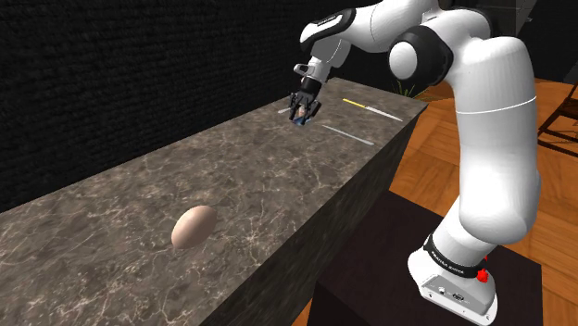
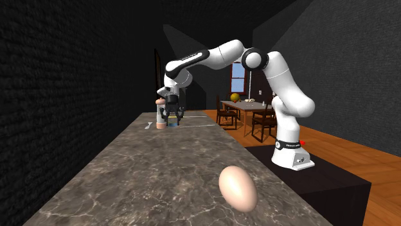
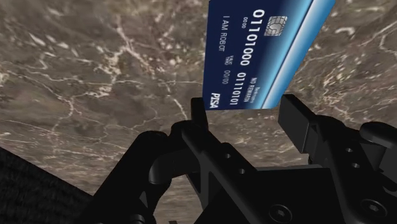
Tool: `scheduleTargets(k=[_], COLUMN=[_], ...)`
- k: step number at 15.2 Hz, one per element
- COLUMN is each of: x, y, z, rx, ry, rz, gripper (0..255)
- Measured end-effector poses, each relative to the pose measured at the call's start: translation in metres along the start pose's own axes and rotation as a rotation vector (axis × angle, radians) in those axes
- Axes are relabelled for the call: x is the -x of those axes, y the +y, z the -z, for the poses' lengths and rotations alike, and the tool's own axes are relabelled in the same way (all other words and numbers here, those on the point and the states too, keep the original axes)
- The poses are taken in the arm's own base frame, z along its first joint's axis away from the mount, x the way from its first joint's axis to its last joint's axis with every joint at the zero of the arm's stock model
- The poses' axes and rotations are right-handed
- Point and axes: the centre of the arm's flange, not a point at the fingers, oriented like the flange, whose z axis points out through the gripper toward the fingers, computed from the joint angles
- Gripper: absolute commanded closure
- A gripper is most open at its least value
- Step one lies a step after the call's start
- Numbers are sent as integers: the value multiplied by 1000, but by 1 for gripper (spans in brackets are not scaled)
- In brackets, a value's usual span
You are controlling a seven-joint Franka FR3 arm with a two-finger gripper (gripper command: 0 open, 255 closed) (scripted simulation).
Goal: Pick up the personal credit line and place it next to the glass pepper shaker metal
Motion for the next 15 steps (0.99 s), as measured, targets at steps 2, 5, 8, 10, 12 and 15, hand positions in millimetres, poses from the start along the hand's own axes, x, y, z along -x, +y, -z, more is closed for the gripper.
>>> scheduleTargets(k=[2, 5, 8, 10, 12, 15], x=[8, 16, 19, 19, 19, 19], y=[0, -1, 0, 0, 0, 0], z=[-10, -24, -29, -29, -29, -29], rx=[0, 0, 0, 0, 0, 0], ry=[0, 0, 0, 0, 0, 0], rz=[0, 0, 0, 0, 0, 0], gripper=[255, 255, 255, 255, 255, 0])
